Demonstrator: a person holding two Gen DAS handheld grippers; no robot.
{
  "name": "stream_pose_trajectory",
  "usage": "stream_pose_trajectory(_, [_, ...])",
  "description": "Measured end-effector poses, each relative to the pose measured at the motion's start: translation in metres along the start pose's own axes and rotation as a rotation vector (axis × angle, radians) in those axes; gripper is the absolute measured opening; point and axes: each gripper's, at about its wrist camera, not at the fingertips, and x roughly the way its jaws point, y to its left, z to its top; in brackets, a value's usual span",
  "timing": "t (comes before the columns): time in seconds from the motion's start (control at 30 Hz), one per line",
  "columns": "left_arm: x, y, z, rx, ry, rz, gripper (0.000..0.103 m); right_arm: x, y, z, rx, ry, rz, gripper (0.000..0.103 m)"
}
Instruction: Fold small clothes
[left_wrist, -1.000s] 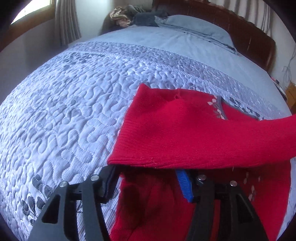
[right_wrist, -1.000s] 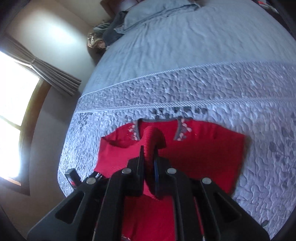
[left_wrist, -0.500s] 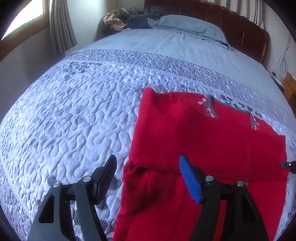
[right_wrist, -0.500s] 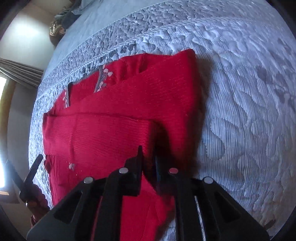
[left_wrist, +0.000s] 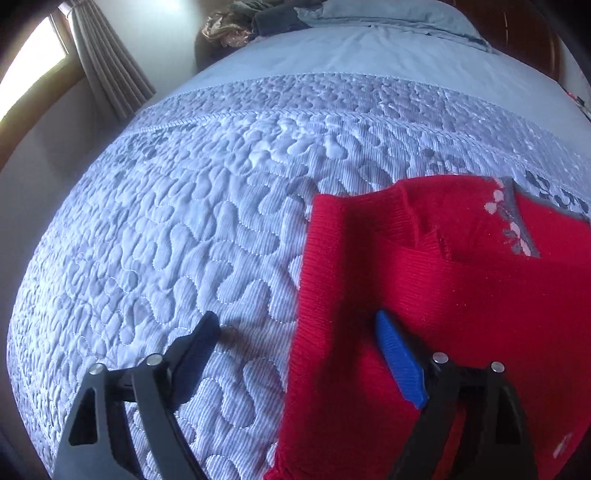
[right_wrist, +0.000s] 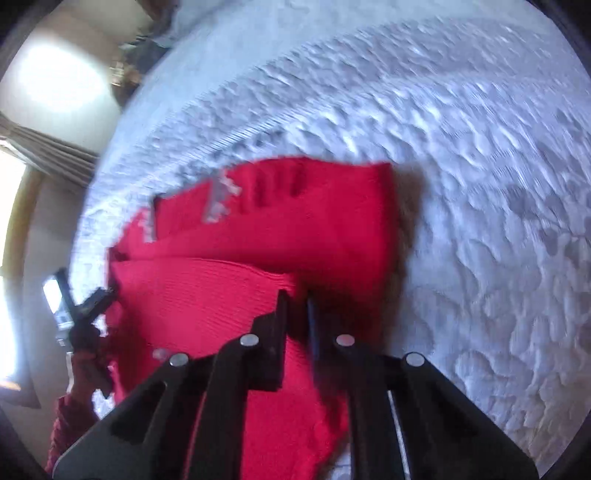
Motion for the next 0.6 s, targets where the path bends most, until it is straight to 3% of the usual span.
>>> stream_pose_trajectory(0.07, [-0.002,0.002,0.002,-0.001,0.013,-0.016,0.087,0.001,-0.004,-0.003,0.02,-0.013,0.027,0.014])
stream_pose_trajectory(0.13, [-0.011,0.011,0.002,-0.021,0.016,-0.047,0.085,-0.012,-0.005,-0.01,0.036,-0.042,0.07,0.031])
stream_pose_trajectory(0.17, [-0.018,0.015,-0.001,-0.028,0.01,-0.047,0.085,-0.019,-0.005,-0.014,0.034,-0.055,0.079,0.044])
stream_pose_trajectory(0.33, [-0.05,0.03,-0.027,0.004,-0.045,-0.059,0.084,-0.029,-0.011,-0.046,0.029,-0.025,0.114,0.047])
stream_pose_trajectory(0.37, [-0.05,0.03,-0.032,0.013,-0.036,-0.06,0.084,-0.027,-0.012,-0.048,0.029,-0.016,0.111,0.047])
stream_pose_trajectory(0.43, [-0.043,0.026,-0.04,0.034,-0.007,-0.027,0.085,-0.021,-0.008,-0.052,0.01,-0.004,0.089,0.035])
stream_pose_trajectory(0.47, [-0.039,0.023,-0.044,0.044,0.003,-0.013,0.086,-0.019,-0.006,-0.053,0.0,0.006,0.064,0.019])
stream_pose_trajectory(0.6, [-0.033,0.024,-0.049,0.026,0.011,-0.023,0.088,-0.026,-0.003,-0.054,-0.033,-0.009,-0.002,0.011])
